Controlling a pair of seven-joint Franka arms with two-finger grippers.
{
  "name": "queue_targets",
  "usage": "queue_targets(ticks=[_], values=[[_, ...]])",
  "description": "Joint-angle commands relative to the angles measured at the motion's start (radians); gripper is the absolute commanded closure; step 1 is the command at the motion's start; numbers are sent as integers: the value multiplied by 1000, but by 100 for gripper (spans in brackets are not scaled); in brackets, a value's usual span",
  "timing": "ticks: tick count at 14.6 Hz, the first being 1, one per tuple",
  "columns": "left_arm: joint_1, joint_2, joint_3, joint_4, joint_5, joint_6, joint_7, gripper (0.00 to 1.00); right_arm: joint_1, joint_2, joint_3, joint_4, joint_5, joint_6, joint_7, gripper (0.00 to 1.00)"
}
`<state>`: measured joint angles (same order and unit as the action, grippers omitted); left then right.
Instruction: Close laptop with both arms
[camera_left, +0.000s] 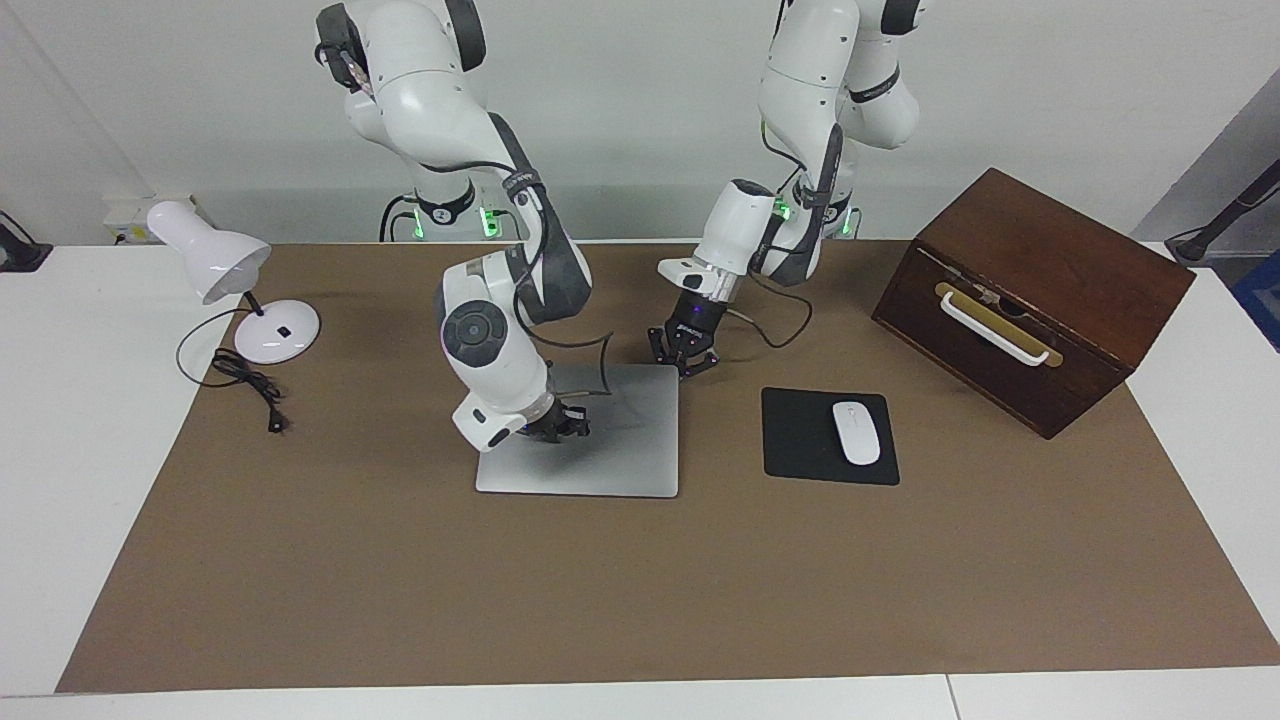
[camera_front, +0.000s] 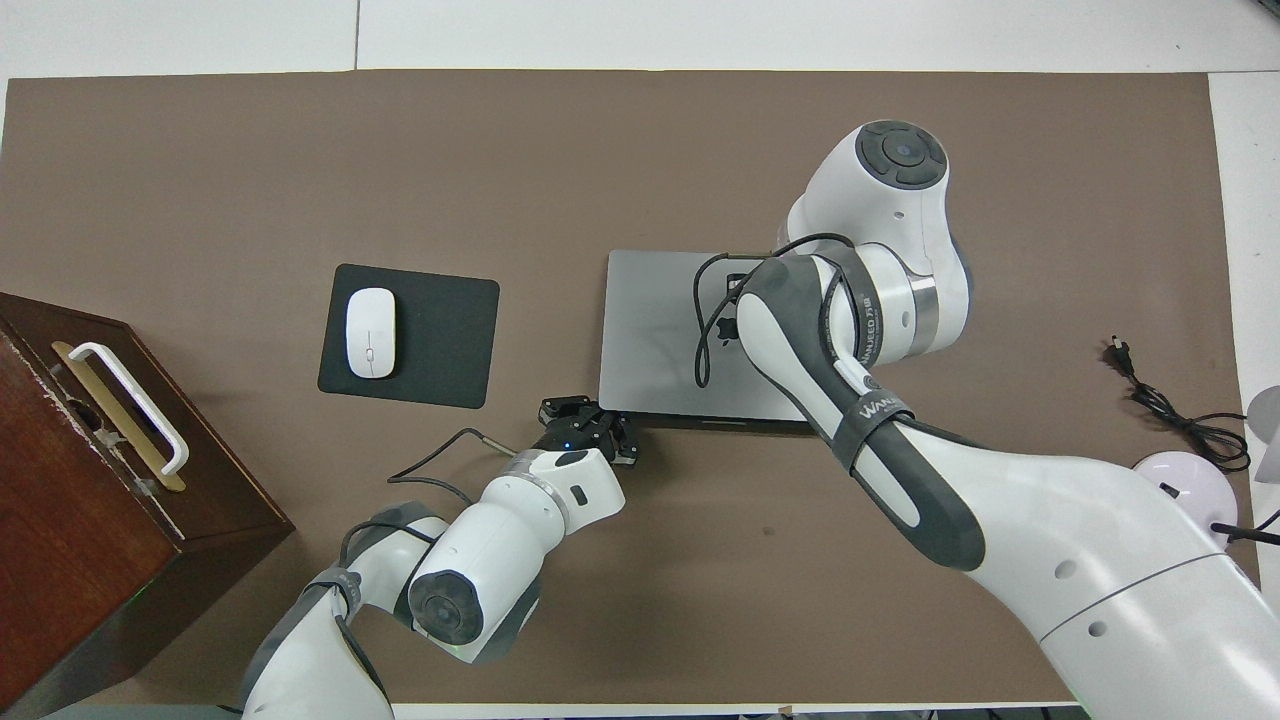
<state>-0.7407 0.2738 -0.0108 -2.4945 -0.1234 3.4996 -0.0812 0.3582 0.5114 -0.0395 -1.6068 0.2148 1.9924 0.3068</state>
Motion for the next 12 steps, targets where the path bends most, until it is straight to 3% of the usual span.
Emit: queue_targets(ticks=[1,5,12], values=[[-31,56,6,-10,-22,-4,11,100,-27,-54,-5,56,-46,-127,-25,100],[-31,56,6,-10,-24,-4,1,100,-109,-108,-5,217,-153,-291,-93,100],[-31,32,5,-7,-25,-19,-67,100,-252,-159,-3,306,-273,-277,-407,100]])
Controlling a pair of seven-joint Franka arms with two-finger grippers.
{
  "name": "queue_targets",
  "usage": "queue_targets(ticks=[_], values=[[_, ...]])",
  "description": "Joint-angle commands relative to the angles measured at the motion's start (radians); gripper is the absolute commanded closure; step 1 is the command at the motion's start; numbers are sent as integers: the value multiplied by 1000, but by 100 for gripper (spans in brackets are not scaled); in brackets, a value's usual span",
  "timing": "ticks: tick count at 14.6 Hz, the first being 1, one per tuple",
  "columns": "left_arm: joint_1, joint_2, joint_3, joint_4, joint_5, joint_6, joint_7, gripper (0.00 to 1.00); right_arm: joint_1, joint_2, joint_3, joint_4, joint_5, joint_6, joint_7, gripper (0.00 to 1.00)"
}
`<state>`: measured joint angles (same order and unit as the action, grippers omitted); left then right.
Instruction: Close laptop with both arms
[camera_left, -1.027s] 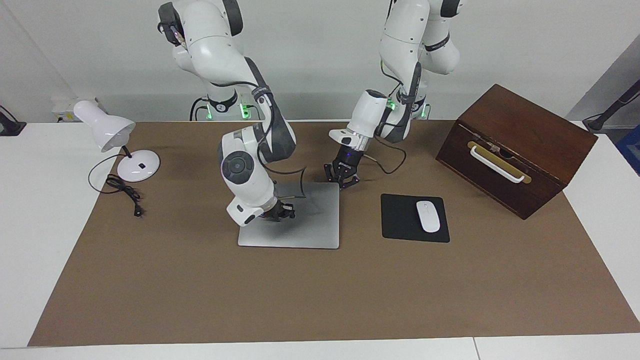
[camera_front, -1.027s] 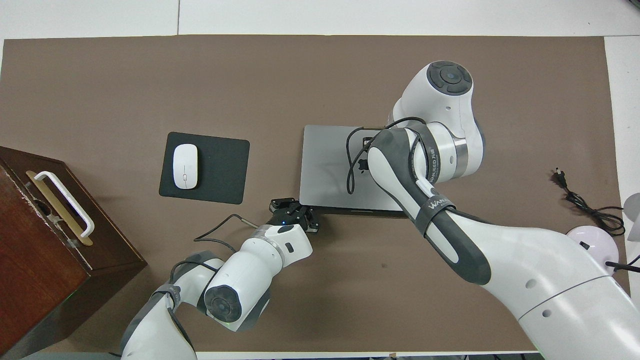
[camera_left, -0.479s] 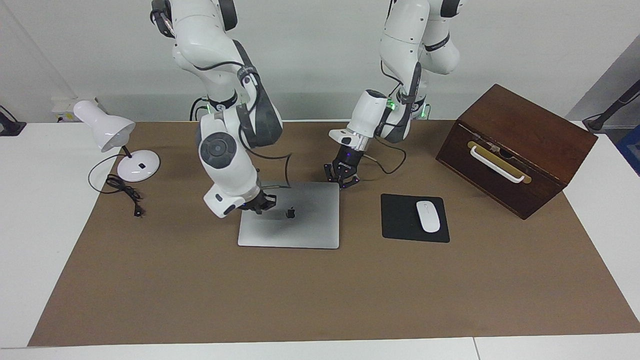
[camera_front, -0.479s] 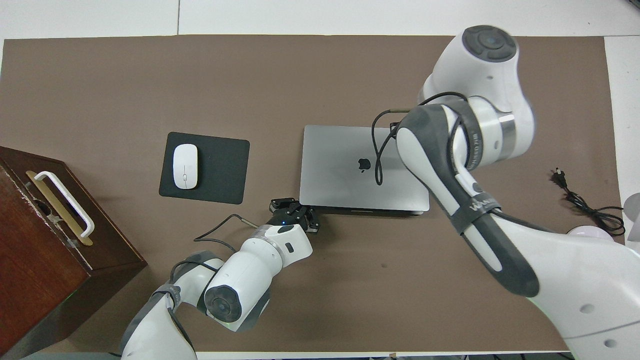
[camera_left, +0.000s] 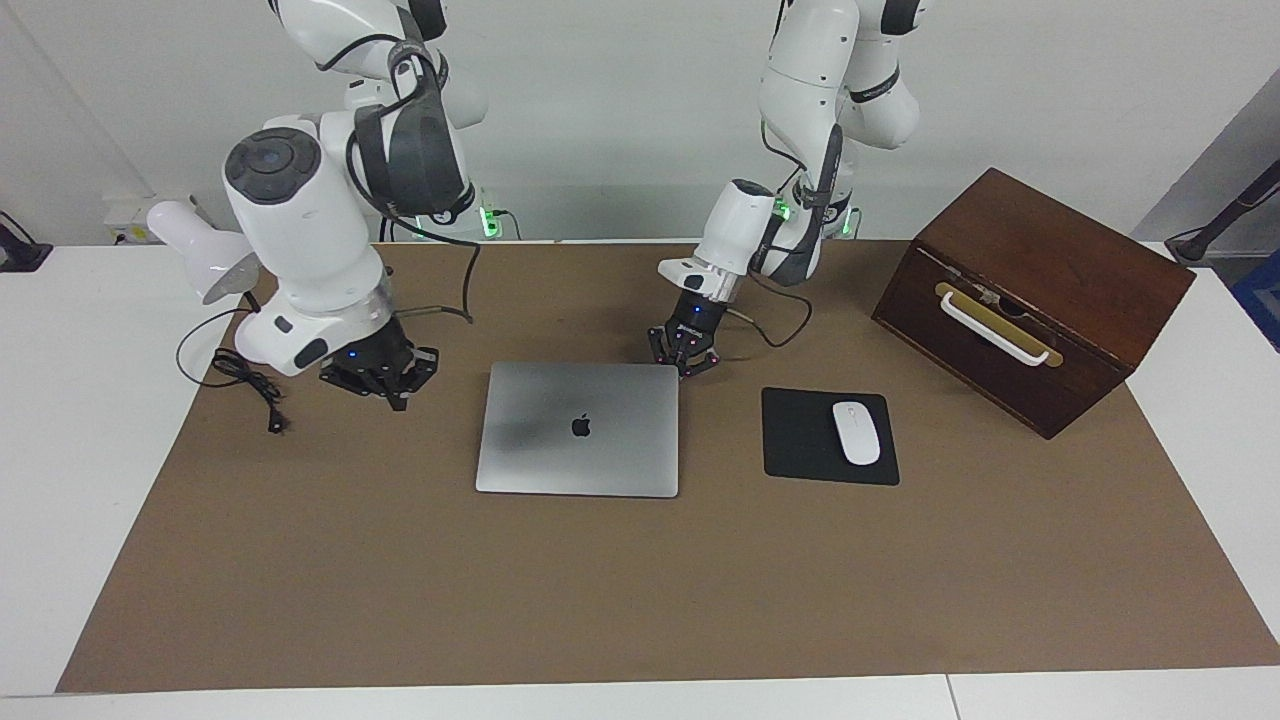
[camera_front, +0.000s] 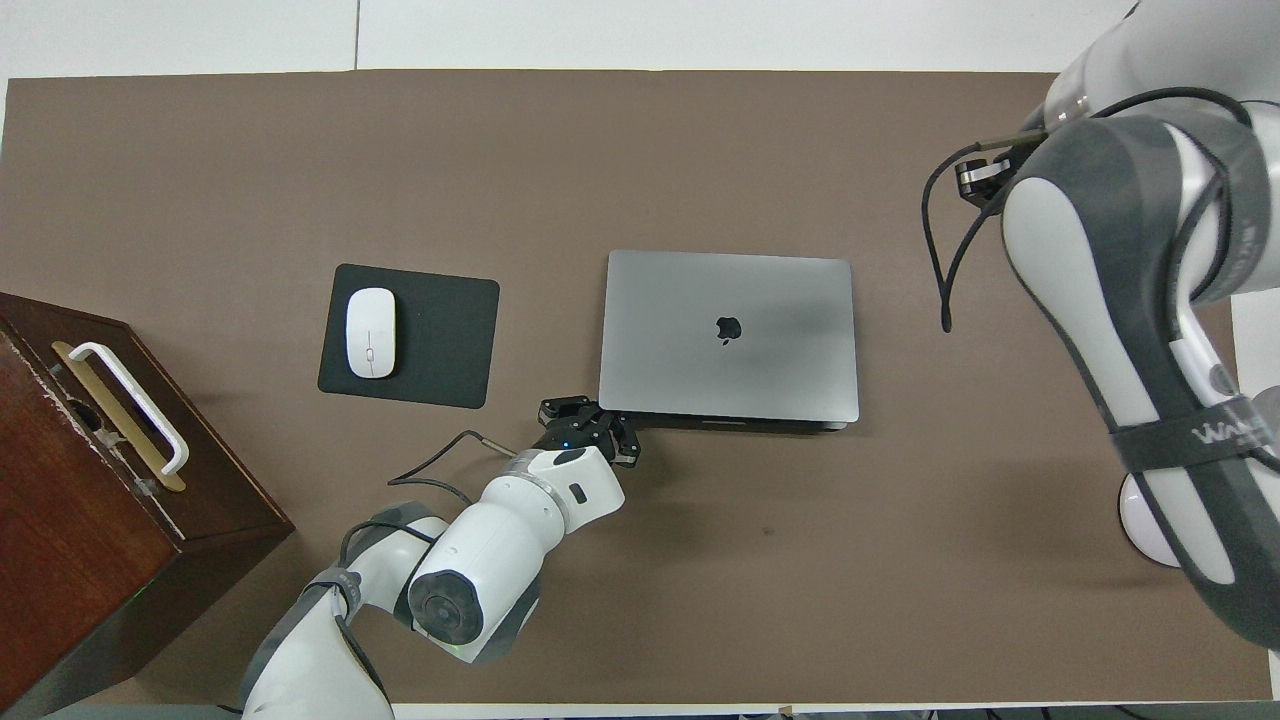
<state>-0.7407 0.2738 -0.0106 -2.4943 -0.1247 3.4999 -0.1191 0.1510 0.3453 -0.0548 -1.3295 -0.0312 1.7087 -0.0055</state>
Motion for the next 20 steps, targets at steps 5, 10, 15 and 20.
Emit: queue_targets(ticks=[5,10,15,20], values=[[-26,-56,4,-11,-24,-142,-48,100,-82,-5,13,29,-62,66,-195,100],[-31,-83,4,-34,-24,-160,-51,100,-88,-12,13,12,-53,89,-188,100],[-26,-204,4,-48,-24,-342,-79,100,-90,-19,15,1,-52,92,-186,100],[-3,-373,8,-32,-24,-701,-76,100,-88,-23,15,-8,-46,91,-182,100]])
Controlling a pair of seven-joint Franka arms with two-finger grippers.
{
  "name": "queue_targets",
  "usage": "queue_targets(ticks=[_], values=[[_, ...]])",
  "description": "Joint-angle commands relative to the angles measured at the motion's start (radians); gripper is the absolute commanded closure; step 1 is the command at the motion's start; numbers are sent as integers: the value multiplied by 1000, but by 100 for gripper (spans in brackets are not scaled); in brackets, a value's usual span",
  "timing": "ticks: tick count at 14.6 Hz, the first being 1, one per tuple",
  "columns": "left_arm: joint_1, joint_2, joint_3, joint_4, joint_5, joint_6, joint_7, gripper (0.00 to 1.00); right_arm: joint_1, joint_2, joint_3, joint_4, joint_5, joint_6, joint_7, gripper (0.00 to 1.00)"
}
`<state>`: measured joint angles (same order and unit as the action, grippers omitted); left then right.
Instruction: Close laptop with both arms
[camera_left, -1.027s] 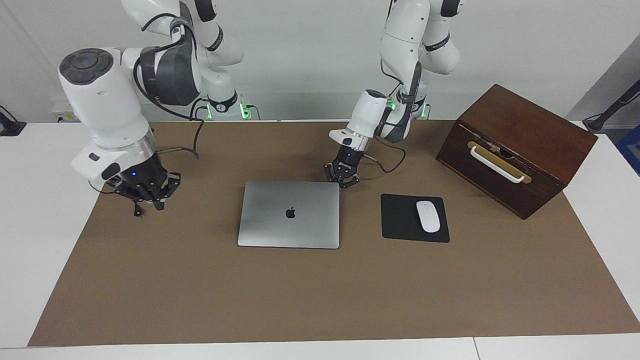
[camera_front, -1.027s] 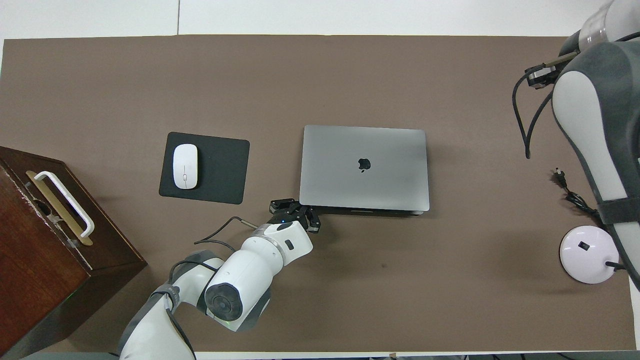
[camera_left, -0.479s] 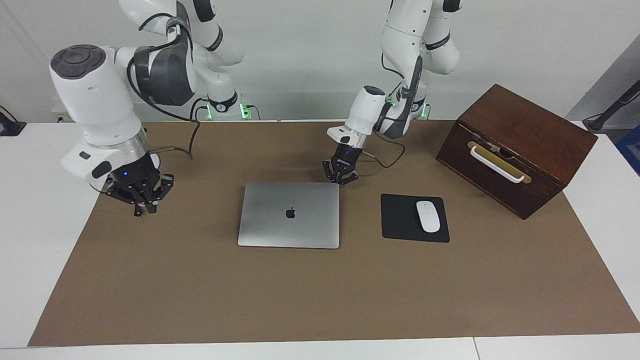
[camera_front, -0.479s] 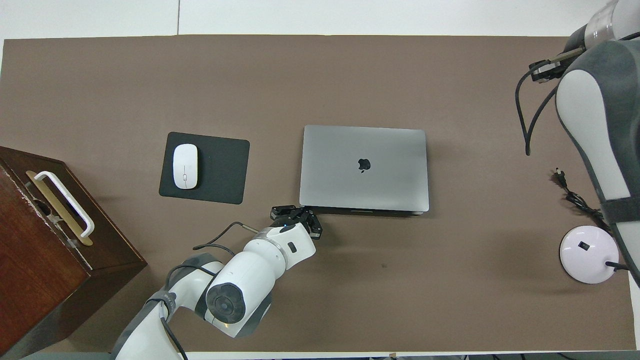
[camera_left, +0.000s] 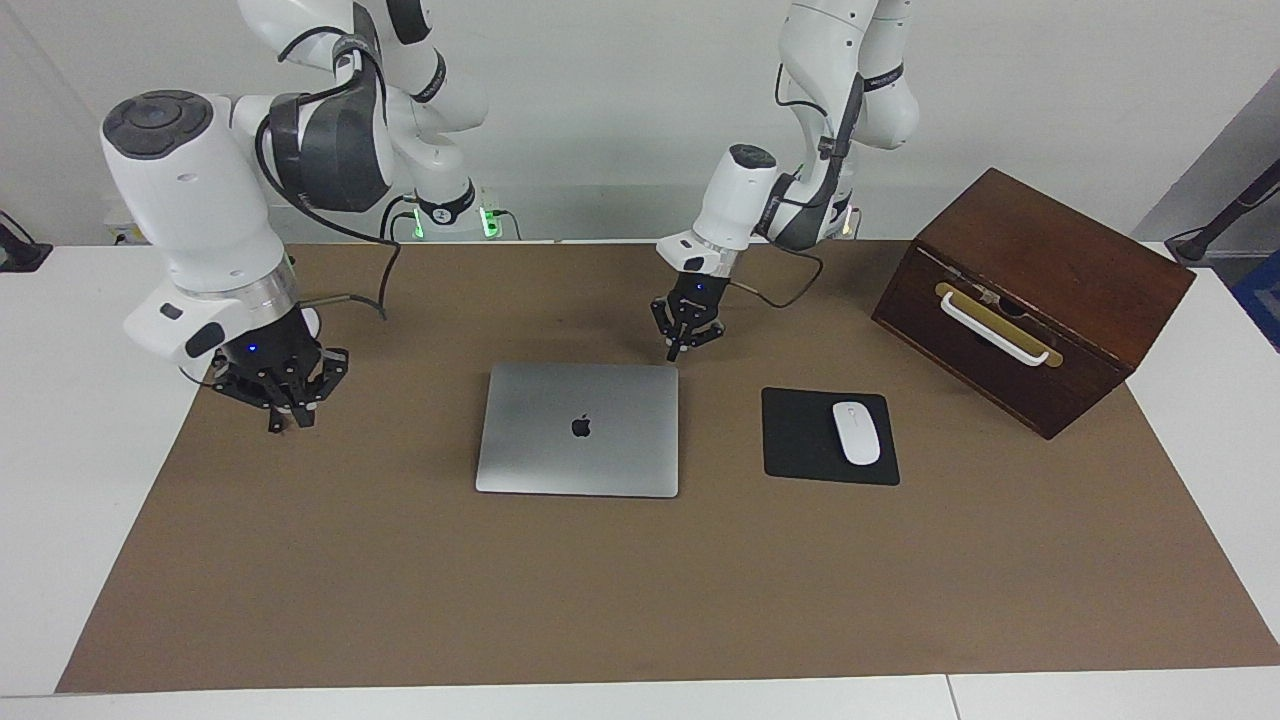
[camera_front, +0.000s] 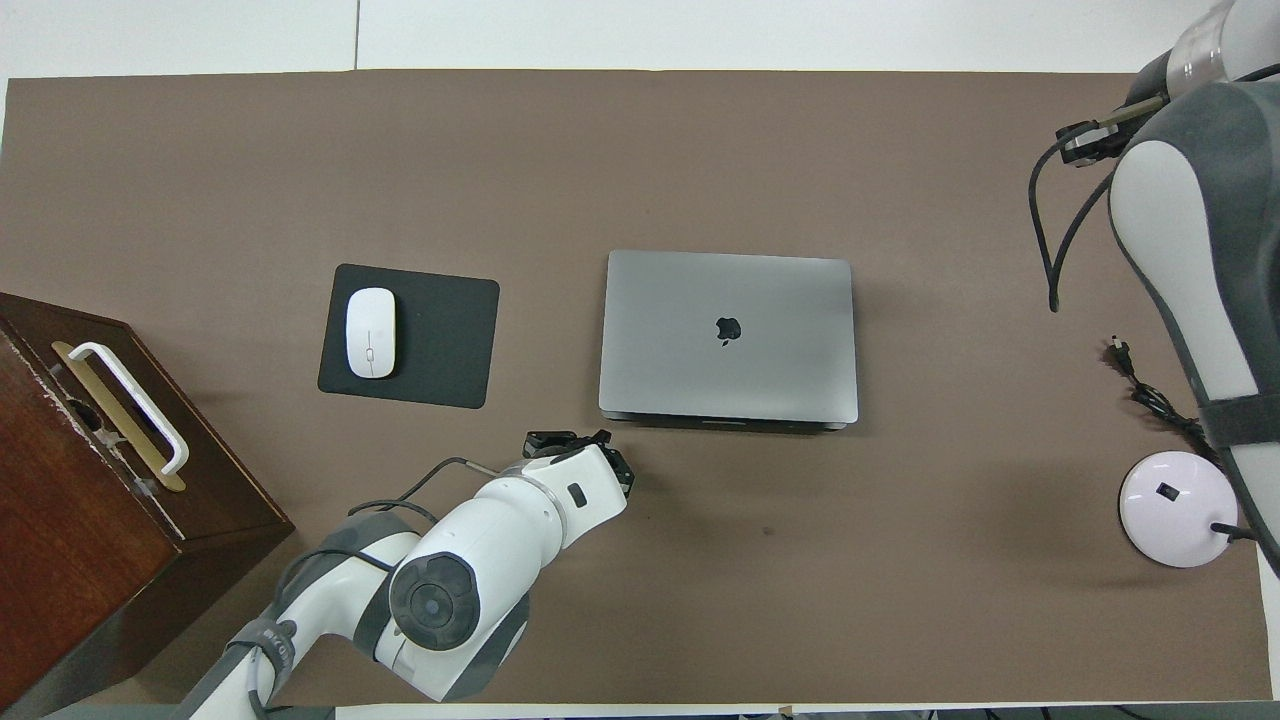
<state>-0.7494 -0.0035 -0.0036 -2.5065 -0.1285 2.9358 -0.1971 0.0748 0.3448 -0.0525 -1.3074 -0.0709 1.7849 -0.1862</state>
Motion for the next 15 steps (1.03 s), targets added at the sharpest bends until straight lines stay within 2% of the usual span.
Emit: queue_targets(ticks=[1,3,5,6,7,8,12,15], values=[[5,-120,2,-9,-20,-211,-1,100,-12,-23,13,-27,-3,11,-1,100],[8,-162,8,20,-20,-340,-7,100,-12,-23,13,-27,0,1,1,100],[54,-191,10,87,-20,-501,-5,100,-13,-26,14,-27,29,-18,68,100],[76,-196,11,135,-20,-596,-1,100,-13,-36,14,-29,46,-36,115,93],[105,-196,11,185,-20,-686,2,100,-12,-53,13,-33,51,-62,157,35],[136,-196,11,228,-20,-754,2,100,-13,-76,14,-36,51,-91,172,0],[257,-196,11,313,-16,-915,-5,100,-13,-220,13,-85,51,-185,172,0],[330,-196,13,350,-8,-980,-4,100,-24,-344,10,-172,51,-231,159,0]])
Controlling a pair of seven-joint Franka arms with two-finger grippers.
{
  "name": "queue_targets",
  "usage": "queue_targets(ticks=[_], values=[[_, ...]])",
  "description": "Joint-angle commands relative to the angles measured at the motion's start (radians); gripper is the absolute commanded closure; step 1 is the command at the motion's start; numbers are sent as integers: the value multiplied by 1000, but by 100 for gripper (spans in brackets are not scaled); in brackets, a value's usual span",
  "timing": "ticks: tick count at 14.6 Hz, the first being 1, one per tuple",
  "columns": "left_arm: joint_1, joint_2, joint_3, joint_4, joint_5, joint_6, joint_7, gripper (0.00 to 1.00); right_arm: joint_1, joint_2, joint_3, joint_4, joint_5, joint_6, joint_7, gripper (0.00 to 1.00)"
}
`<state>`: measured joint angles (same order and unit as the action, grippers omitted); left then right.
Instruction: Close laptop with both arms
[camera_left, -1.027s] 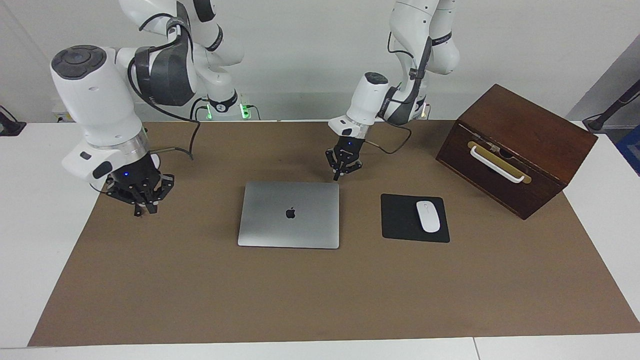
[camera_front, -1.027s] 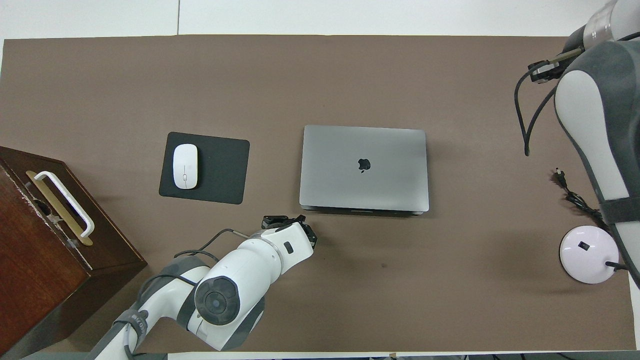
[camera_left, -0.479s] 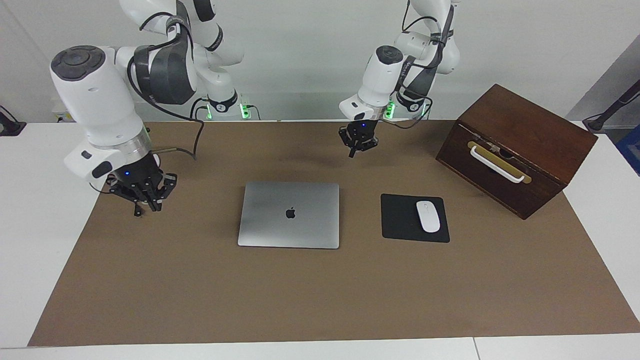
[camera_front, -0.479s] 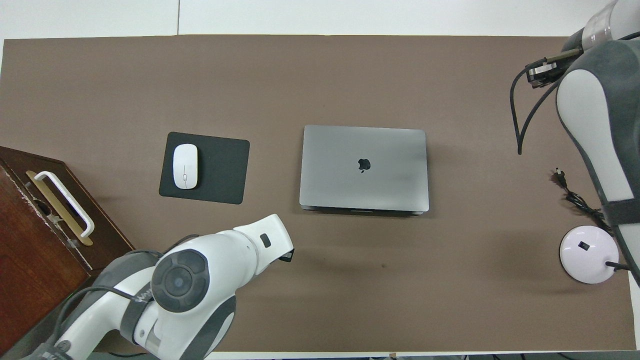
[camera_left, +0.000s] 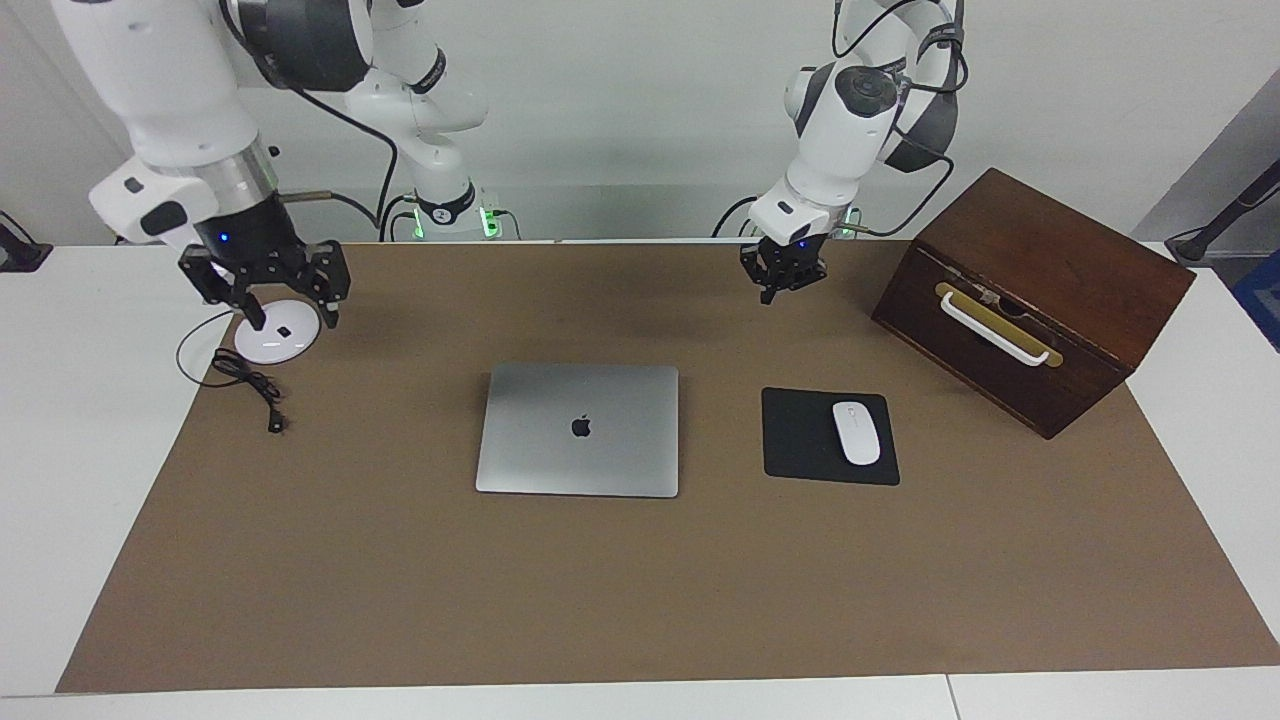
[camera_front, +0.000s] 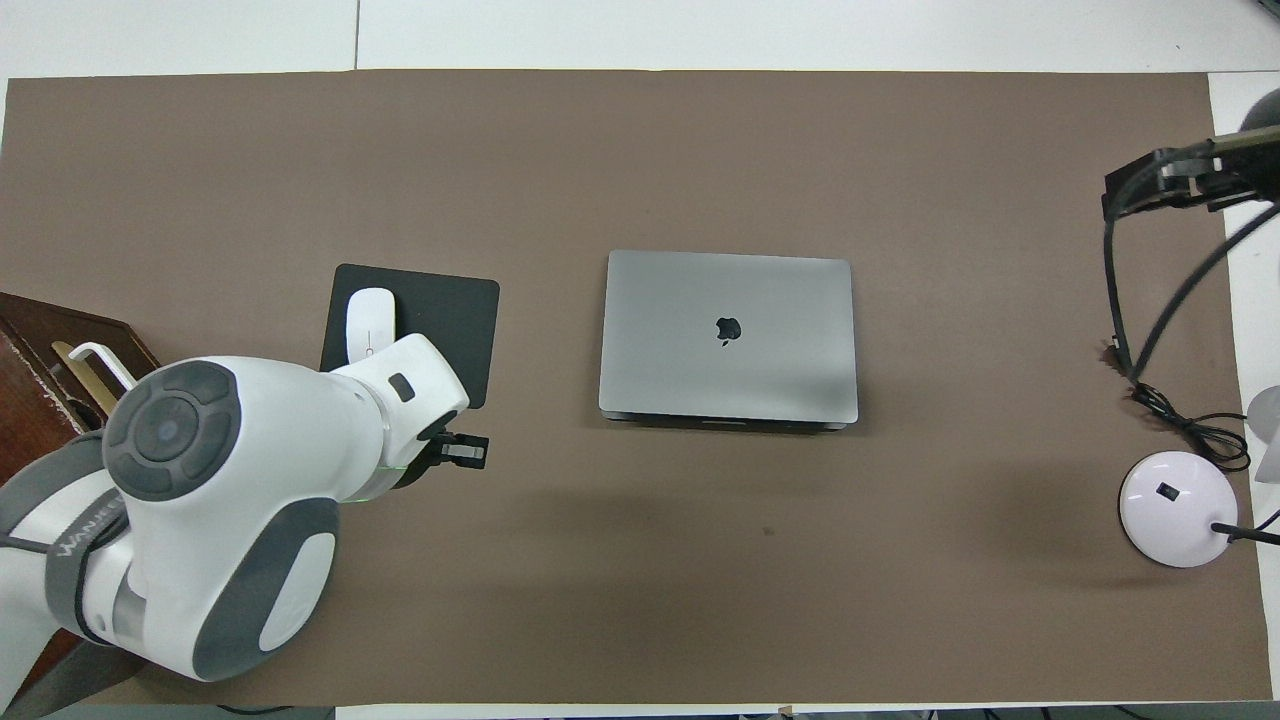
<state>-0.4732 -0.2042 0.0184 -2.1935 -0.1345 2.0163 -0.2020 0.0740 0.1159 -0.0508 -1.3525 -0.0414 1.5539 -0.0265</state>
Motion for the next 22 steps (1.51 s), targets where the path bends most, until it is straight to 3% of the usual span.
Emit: queue_targets(ticks=[1,3,4,10,16,22], values=[[83,5,-9,49,1,-77,1,81,-37,-160,9,-166,21,-3,-13,0],[145,12,-11,95,10,-128,1,19,-60,-235,8,-249,21,-6,-24,0],[171,12,-11,113,35,-146,3,0,-72,-246,8,-263,20,-8,-36,0],[272,37,-11,190,133,-174,10,0,-120,-282,8,-330,21,-11,-75,0],[384,134,-11,402,138,-271,15,0,-120,-308,8,-387,21,31,-72,0],[397,138,-8,396,174,-272,81,0,-112,-300,8,-435,20,120,-62,0]])
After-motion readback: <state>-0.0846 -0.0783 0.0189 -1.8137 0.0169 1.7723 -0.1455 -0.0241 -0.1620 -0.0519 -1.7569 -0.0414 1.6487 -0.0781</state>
